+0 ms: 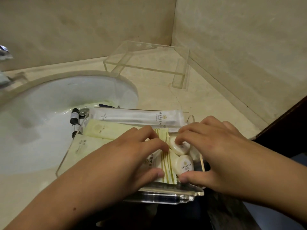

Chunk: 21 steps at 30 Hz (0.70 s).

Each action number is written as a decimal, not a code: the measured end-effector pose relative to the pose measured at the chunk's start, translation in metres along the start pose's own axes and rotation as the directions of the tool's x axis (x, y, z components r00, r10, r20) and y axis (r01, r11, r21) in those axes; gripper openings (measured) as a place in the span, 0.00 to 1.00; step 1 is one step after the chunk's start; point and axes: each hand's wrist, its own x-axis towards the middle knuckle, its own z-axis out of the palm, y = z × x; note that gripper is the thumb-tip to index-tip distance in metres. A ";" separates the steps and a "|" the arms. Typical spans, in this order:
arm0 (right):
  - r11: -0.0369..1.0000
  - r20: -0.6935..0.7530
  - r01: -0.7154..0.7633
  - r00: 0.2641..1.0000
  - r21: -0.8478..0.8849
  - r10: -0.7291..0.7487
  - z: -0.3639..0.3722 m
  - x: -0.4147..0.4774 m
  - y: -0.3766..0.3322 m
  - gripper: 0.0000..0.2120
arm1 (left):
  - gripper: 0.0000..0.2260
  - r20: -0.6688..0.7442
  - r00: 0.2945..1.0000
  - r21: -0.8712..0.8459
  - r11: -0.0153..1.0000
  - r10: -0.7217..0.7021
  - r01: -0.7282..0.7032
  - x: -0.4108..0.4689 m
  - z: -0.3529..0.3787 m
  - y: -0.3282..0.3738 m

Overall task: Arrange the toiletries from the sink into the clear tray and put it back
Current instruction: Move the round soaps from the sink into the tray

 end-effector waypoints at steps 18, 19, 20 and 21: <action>0.999 0.065 0.038 0.997 -0.016 -0.037 -0.012 0.002 -0.010 0.28 | 0.26 -0.006 0.994 0.175 0.978 -0.113 0.112 0.005 0.001 0.016; 0.999 0.070 0.037 0.997 -0.008 -0.036 -0.012 0.002 -0.010 0.27 | 0.27 -0.001 0.993 0.170 0.979 -0.114 0.113 0.004 0.000 0.016; 0.999 0.068 0.038 0.997 -0.001 -0.038 -0.011 0.002 -0.011 0.26 | 0.27 0.000 0.994 0.166 0.980 -0.113 0.112 0.004 0.000 0.015; 0.999 0.064 0.038 0.997 -0.002 -0.038 -0.010 0.002 -0.010 0.26 | 0.27 -0.004 0.994 0.159 0.981 -0.111 0.110 0.003 0.000 0.014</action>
